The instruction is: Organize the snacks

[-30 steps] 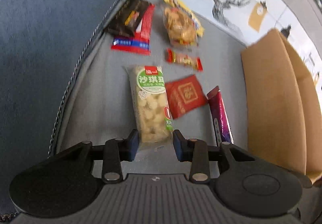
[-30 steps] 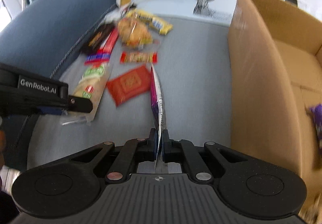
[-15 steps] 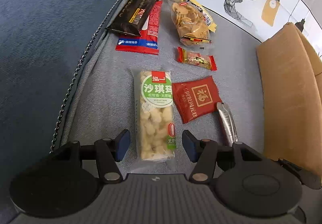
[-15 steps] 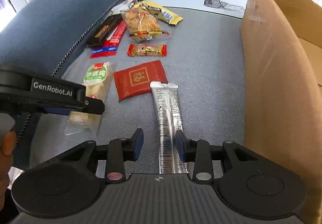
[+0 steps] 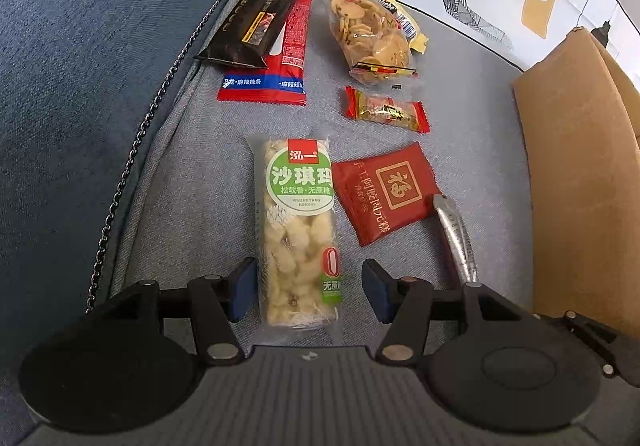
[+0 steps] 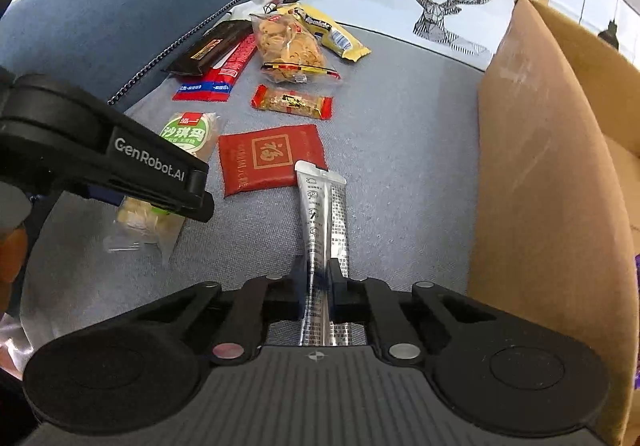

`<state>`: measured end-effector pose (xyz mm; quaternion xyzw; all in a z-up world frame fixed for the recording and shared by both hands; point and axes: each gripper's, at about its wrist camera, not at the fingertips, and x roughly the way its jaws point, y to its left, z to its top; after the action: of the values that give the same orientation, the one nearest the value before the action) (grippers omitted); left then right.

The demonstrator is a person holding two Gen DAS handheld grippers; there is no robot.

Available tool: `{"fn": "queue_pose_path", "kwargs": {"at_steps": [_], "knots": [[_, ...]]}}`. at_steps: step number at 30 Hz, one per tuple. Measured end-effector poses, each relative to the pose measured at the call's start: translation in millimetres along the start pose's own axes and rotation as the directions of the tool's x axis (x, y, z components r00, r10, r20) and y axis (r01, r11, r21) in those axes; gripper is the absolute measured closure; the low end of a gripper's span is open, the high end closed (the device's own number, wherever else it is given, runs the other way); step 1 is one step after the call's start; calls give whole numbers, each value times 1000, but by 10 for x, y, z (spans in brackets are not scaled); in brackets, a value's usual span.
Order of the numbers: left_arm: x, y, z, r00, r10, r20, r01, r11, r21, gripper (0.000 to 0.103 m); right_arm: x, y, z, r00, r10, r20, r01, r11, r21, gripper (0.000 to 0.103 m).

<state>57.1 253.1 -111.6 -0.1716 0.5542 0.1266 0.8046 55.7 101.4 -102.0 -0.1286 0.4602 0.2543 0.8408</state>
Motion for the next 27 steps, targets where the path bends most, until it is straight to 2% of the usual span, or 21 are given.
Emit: {"fn": "queue_pose_path", "kwargs": {"at_steps": [3, 10, 11, 13, 22, 24, 26, 27], "knots": [[4, 5, -2, 1000, 3, -1, -3, 1000, 3, 41, -19, 29, -4, 1000, -15, 14, 15, 1000, -27, 96], [23, -18, -2, 1000, 16, -1, -16, 1000, 20, 41, 25, 74, -20, 999, -34, -2, 33, 997, -75, 95], [26, -23, -3, 1000, 18, -1, -18, 1000, 25, 41, 29, 98, -27, 999, -41, -3, 41, 995, -92, 85], [29, -36, -4, 1000, 22, 0, -22, 999, 33, 41, 60, 134, -54, 998, -63, -23, 59, 991, -122, 72], [25, -35, -9, 1000, 24, 1, -24, 999, 41, 42, 69, 143, -67, 997, -69, -20, 65, 988, -139, 72], [21, -37, -11, 1000, 26, 1, -26, 999, 45, 42, 72, 150, -75, 997, -73, -17, 70, 987, -148, 76], [22, -49, -14, 1000, 31, 2, -31, 998, 51, 43, 67, 174, -80, 996, -89, -10, 86, 983, -164, 87], [23, -54, -13, 999, 36, 3, -36, 998, 55, 47, 64, 170, -84, 996, -90, -7, 87, 982, -166, 88]]}}
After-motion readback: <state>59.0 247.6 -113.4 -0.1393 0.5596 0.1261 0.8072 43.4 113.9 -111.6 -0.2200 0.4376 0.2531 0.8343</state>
